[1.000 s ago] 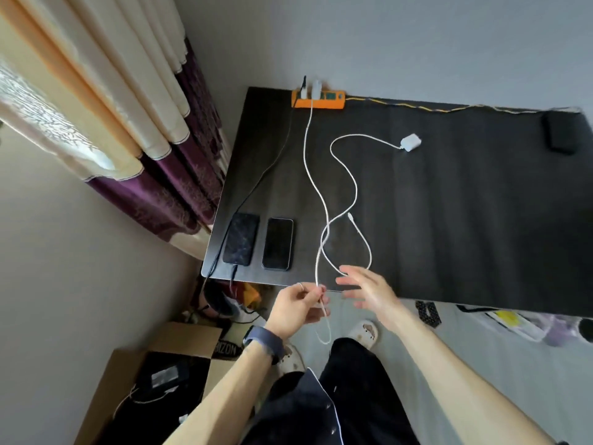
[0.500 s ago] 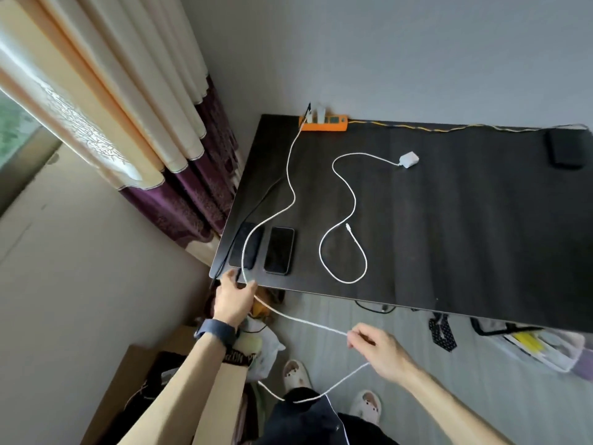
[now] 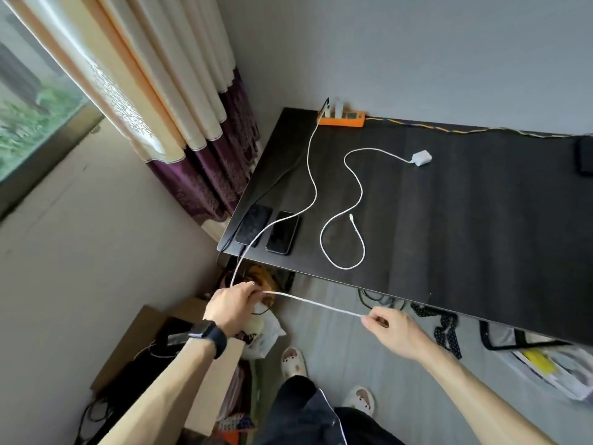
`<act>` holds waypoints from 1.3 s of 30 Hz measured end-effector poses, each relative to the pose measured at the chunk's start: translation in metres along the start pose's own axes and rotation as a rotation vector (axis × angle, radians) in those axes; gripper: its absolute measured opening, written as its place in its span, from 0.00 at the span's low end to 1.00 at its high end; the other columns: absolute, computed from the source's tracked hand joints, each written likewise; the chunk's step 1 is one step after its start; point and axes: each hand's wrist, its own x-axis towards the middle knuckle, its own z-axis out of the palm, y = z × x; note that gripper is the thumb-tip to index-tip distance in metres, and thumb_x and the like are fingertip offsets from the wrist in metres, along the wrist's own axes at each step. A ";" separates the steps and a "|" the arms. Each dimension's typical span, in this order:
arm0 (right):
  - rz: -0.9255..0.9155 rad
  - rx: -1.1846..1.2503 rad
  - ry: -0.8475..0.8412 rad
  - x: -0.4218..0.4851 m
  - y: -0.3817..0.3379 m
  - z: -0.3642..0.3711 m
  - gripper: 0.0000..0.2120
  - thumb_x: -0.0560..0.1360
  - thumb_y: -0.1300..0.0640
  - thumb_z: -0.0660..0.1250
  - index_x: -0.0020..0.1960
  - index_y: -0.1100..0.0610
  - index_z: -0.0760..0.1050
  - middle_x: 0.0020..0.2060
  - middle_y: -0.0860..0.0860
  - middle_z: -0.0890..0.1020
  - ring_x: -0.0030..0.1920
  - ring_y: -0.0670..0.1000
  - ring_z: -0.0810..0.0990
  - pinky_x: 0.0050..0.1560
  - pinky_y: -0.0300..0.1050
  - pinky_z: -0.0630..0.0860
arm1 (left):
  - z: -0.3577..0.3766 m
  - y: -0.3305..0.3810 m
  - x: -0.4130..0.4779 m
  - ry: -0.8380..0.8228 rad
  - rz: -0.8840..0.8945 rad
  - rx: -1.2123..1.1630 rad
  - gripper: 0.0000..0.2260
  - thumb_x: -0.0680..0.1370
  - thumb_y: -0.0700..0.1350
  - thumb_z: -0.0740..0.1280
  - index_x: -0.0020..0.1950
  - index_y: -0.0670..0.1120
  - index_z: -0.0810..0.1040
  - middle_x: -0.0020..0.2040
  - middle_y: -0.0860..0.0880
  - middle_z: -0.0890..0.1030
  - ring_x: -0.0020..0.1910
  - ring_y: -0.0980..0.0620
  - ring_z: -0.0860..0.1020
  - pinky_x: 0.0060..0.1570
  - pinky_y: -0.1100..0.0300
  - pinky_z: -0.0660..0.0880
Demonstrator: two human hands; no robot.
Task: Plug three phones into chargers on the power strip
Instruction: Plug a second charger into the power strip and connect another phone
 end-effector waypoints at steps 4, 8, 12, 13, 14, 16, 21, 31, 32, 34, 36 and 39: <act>0.016 -0.012 0.019 -0.015 0.026 -0.010 0.11 0.80 0.47 0.64 0.41 0.49 0.73 0.35 0.49 0.80 0.40 0.52 0.78 0.46 0.43 0.74 | 0.003 -0.044 -0.013 -0.184 -0.236 0.161 0.12 0.79 0.53 0.63 0.62 0.57 0.76 0.62 0.51 0.80 0.62 0.47 0.77 0.57 0.52 0.75; -0.150 -0.017 0.015 -0.013 0.000 -0.004 0.06 0.80 0.48 0.64 0.45 0.47 0.76 0.38 0.44 0.81 0.41 0.45 0.78 0.49 0.41 0.74 | 0.010 0.009 -0.016 -0.243 0.003 0.175 0.32 0.73 0.52 0.65 0.78 0.56 0.61 0.77 0.52 0.66 0.76 0.49 0.63 0.71 0.49 0.65; -0.277 -0.022 0.022 -0.004 -0.026 0.005 0.06 0.80 0.50 0.66 0.46 0.49 0.79 0.39 0.46 0.83 0.41 0.45 0.78 0.45 0.38 0.71 | 0.027 0.107 -0.020 -0.264 0.266 -0.025 0.27 0.76 0.55 0.65 0.75 0.53 0.68 0.71 0.51 0.74 0.70 0.49 0.71 0.69 0.52 0.68; -0.292 -0.026 0.029 -0.003 -0.028 0.005 0.06 0.79 0.49 0.66 0.46 0.48 0.79 0.39 0.47 0.83 0.42 0.45 0.78 0.45 0.39 0.72 | 0.032 0.122 -0.021 -0.242 0.297 -0.015 0.21 0.78 0.55 0.64 0.71 0.52 0.73 0.67 0.51 0.78 0.66 0.48 0.74 0.65 0.53 0.70; -0.298 -0.036 0.032 -0.003 -0.028 0.004 0.06 0.79 0.48 0.66 0.46 0.47 0.80 0.39 0.47 0.83 0.41 0.44 0.77 0.44 0.38 0.71 | 0.035 0.130 -0.022 -0.205 0.324 0.012 0.16 0.80 0.54 0.62 0.66 0.52 0.76 0.62 0.50 0.81 0.62 0.47 0.77 0.61 0.54 0.73; -0.277 -0.048 0.026 -0.004 -0.021 0.000 0.08 0.77 0.44 0.66 0.43 0.47 0.78 0.34 0.45 0.80 0.37 0.42 0.75 0.40 0.35 0.69 | 0.039 0.125 -0.023 -0.119 0.358 0.045 0.12 0.82 0.51 0.60 0.58 0.51 0.80 0.55 0.52 0.84 0.55 0.47 0.80 0.53 0.55 0.73; -0.099 -0.301 0.048 -0.018 0.026 -0.014 0.14 0.78 0.40 0.62 0.41 0.48 0.75 0.41 0.44 0.75 0.47 0.49 0.73 0.50 0.46 0.71 | 0.035 0.048 -0.033 -0.040 0.037 -0.029 0.10 0.82 0.55 0.60 0.55 0.56 0.80 0.52 0.56 0.84 0.52 0.49 0.82 0.47 0.56 0.77; 0.263 -0.321 0.297 -0.010 0.003 -0.021 0.25 0.78 0.32 0.53 0.40 0.51 0.73 0.43 0.55 0.85 0.50 0.63 0.82 0.42 0.48 0.72 | 0.054 0.012 -0.049 -0.308 -0.204 0.119 0.12 0.81 0.56 0.58 0.57 0.57 0.78 0.57 0.49 0.83 0.54 0.43 0.81 0.46 0.56 0.73; 0.217 -0.280 0.292 -0.008 -0.003 -0.020 0.24 0.79 0.34 0.54 0.40 0.52 0.73 0.41 0.55 0.85 0.48 0.63 0.82 0.42 0.48 0.74 | 0.054 0.018 -0.046 -0.362 -0.207 0.117 0.12 0.80 0.55 0.58 0.60 0.57 0.77 0.60 0.49 0.82 0.56 0.43 0.80 0.49 0.54 0.74; 0.112 -0.236 0.276 -0.006 -0.017 -0.015 0.20 0.80 0.37 0.55 0.41 0.52 0.70 0.36 0.52 0.86 0.44 0.62 0.82 0.43 0.49 0.78 | 0.053 0.035 -0.040 -0.409 -0.183 0.026 0.20 0.76 0.53 0.62 0.69 0.56 0.72 0.65 0.48 0.78 0.63 0.44 0.76 0.57 0.51 0.75; 0.007 -0.255 0.273 -0.004 -0.029 -0.009 0.18 0.81 0.39 0.56 0.42 0.51 0.69 0.31 0.50 0.84 0.42 0.61 0.82 0.40 0.48 0.77 | 0.047 0.061 -0.034 -0.355 -0.108 -0.138 0.30 0.72 0.53 0.66 0.75 0.53 0.67 0.69 0.47 0.75 0.67 0.44 0.73 0.63 0.50 0.73; -0.114 -0.285 0.234 -0.001 -0.040 -0.002 0.15 0.80 0.39 0.58 0.46 0.50 0.73 0.35 0.48 0.85 0.42 0.59 0.82 0.39 0.49 0.78 | 0.041 0.102 -0.024 -0.175 0.060 -0.324 0.32 0.73 0.55 0.68 0.77 0.54 0.64 0.72 0.50 0.72 0.70 0.48 0.70 0.67 0.50 0.70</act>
